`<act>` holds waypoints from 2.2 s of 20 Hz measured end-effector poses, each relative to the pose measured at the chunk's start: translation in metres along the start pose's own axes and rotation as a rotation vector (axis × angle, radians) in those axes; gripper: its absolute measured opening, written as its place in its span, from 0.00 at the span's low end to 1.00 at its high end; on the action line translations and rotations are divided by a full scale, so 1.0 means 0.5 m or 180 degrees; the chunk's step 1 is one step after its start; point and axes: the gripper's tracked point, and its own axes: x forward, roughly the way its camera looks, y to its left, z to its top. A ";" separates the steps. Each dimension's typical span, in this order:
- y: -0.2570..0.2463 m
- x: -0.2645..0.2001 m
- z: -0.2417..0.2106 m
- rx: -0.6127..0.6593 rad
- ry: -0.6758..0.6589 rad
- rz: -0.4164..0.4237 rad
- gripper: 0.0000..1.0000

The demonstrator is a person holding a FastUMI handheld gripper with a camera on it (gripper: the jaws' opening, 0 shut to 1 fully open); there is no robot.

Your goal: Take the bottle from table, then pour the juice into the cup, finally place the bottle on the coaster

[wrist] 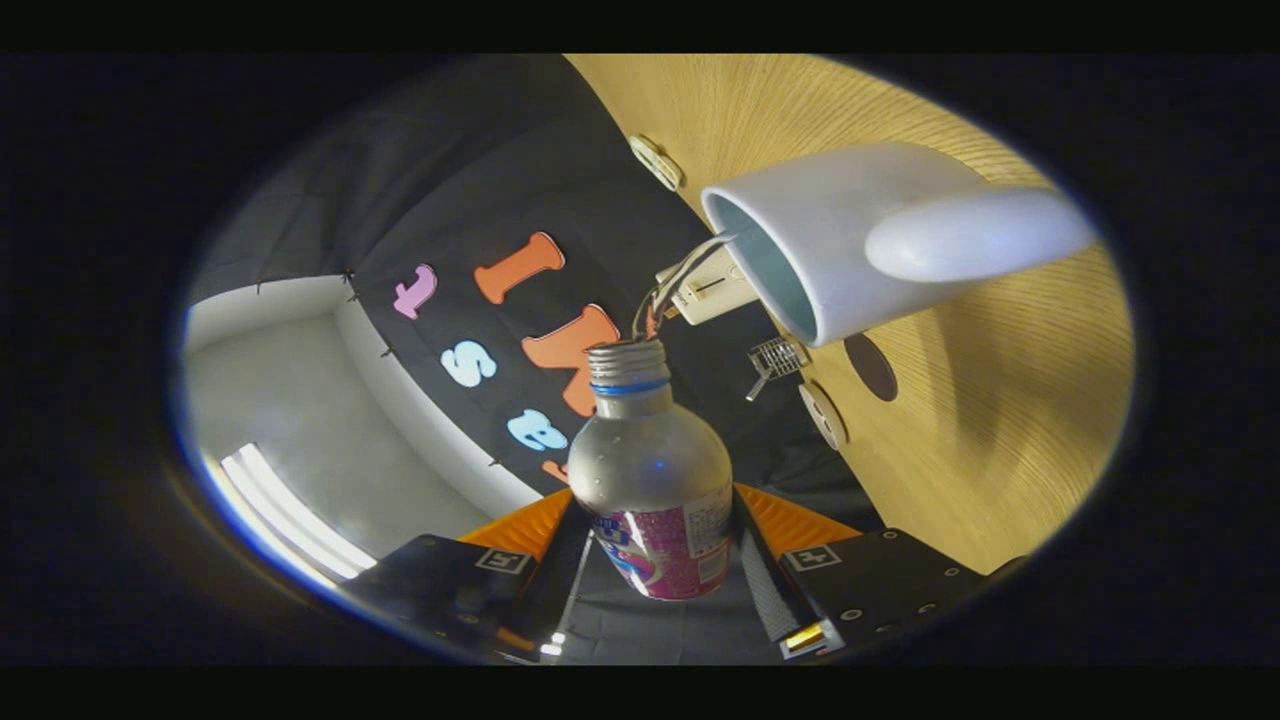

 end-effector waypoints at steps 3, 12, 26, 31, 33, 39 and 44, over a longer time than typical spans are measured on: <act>0.001 -0.005 0.003 0.0021 -0.0008 0.0012 0.76; 0.010 -0.001 -0.003 0.0078 0.0033 0.0092 0.76; 0.026 0.015 -0.012 0.0186 0.0030 0.0211 0.76; 0.033 0.014 -0.017 0.0276 0.0033 0.0285 0.76; 0.037 0.014 -0.012 0.0330 0.0018 0.0314 0.76; 0.041 0.008 -0.010 0.0380 0.0007 0.0372 0.76; 0.047 0.017 -0.007 0.0423 0.0014 0.0371 0.76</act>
